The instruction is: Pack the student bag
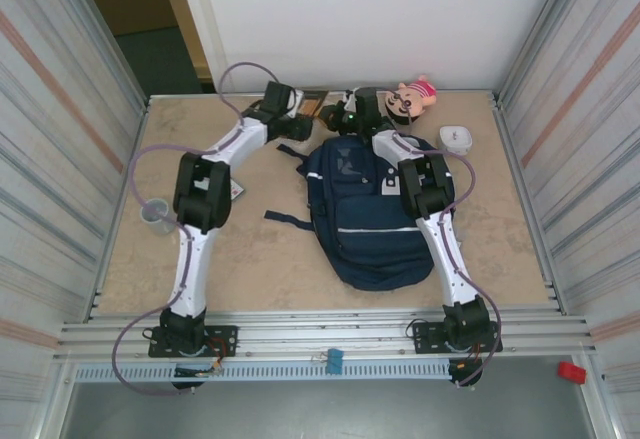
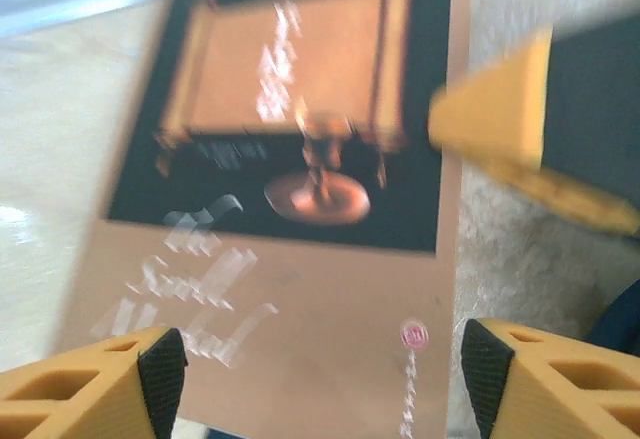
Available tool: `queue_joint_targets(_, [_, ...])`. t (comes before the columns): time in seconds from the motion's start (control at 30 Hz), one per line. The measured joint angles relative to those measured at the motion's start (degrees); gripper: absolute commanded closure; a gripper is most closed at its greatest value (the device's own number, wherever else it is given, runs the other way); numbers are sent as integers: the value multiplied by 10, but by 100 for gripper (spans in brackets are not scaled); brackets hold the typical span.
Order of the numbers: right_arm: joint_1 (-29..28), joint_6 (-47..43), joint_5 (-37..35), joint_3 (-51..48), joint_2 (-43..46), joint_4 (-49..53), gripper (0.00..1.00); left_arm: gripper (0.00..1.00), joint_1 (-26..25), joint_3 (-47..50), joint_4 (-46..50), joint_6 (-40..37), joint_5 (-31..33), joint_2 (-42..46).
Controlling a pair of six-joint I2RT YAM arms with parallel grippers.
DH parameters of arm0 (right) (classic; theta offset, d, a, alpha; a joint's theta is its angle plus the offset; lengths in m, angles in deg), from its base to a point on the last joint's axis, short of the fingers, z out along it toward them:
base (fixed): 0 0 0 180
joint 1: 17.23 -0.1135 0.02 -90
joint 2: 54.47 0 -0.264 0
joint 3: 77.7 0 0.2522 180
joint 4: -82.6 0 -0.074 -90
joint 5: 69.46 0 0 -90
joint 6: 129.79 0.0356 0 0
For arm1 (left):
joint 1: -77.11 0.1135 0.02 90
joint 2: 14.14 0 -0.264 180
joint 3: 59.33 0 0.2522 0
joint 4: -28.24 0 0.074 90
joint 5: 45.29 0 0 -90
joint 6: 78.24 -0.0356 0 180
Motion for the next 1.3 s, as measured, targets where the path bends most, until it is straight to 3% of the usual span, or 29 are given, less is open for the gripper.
queue_joint_targets(0.2, [-26,-30,19,-47,67,70,100,26,64,52,12,83,-43,109])
queue_joint_targets(0.4, [-46,-71,37,-105,152,161,100,28,115,95,59,124,-94,130])
queue_joint_targets(0.43, [-49,-78,38,-111,162,175,97,29,118,105,69,127,-101,130])
queue_joint_targets(0.53, [-59,-111,30,-117,188,246,60,29,122,140,90,130,-116,130])
queue_joint_targets(0.63, [-71,-155,-13,-116,211,332,46,28,121,181,95,132,-125,135])
queue_joint_targets(0.87, [-90,-226,-119,-68,218,467,45,31,122,213,91,147,-148,141])
queue_joint_targets(1.13, [-98,-278,-191,85,132,516,47,33,124,210,66,169,-180,119])
queue_joint_targets(1.3, [-101,-301,-221,110,78,527,48,37,125,204,58,175,-191,85])
